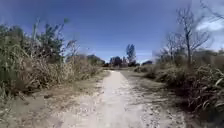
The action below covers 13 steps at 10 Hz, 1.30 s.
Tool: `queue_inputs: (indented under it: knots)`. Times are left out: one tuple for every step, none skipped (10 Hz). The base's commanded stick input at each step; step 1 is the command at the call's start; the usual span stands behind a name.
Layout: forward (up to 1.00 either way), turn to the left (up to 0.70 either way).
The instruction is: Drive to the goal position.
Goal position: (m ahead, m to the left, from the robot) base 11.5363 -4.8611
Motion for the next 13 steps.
queue_inputs:
  knots:
    - [0.70, 0.00]
    - [0.70, 0.00]
    - [0.70, 0.00]
    - [0.70, 0.00]
    - [0.70, 0.00]
    - [0.70, 0.00]
    - [0.70, 0.00]
    - [0.70, 0.00]
    - [0.70, 0.00]
    - [0.70, 0.00]
    - [0.70, 0.00]
    - [0.70, 0.00]
    - [0.70, -0.03]
